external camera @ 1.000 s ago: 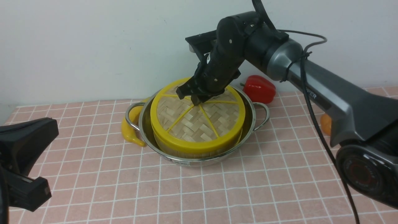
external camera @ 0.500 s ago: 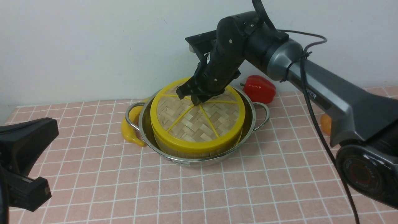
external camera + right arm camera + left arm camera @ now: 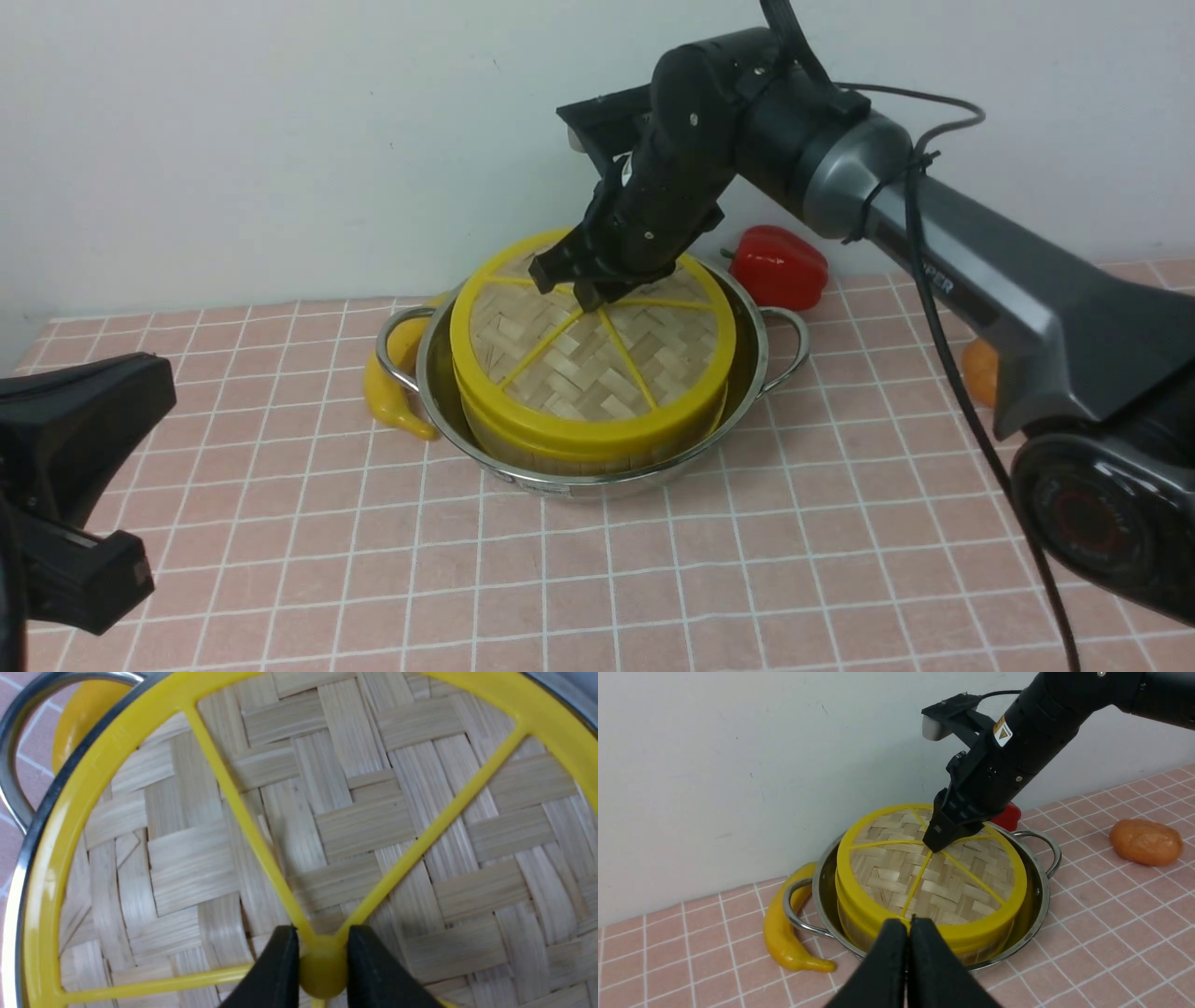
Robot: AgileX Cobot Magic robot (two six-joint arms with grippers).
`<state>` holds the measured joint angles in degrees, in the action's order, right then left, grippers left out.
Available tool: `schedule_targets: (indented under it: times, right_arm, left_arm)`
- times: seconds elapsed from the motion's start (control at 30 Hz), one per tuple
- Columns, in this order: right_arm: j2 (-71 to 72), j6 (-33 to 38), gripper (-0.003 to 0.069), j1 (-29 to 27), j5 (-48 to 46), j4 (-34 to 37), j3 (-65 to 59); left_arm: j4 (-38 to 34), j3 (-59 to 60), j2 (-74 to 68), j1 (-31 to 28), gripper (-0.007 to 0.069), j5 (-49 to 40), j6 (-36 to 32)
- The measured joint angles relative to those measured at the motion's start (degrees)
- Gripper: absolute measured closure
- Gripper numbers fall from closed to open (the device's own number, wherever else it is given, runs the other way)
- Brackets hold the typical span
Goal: Place the steamer in the pot on the pink tablecloth, and put the lid on the steamer.
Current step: 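Place the bamboo steamer lid onto the steamer basket in the pot with the right gripper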
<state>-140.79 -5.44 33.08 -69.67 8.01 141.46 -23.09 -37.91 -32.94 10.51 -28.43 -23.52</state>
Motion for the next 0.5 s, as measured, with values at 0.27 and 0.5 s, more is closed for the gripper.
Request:
schedule_targets:
  times: [0.27, 0.5]
  right_arm:
    - [-0.4, 0.0, 0.0514, 0.0, 1.1, 0.0, 0.0]
    - [-0.5, 0.0, 0.0514, 0.0, 1.3, 0.5, 0.0]
  left_arm:
    - [0.0, 0.0, 0.0, 0.0, 0.0623, 0.0, 0.0]
    - [0.0, 0.0, 0.0, 0.0, 0.0623, 0.0, 0.0]
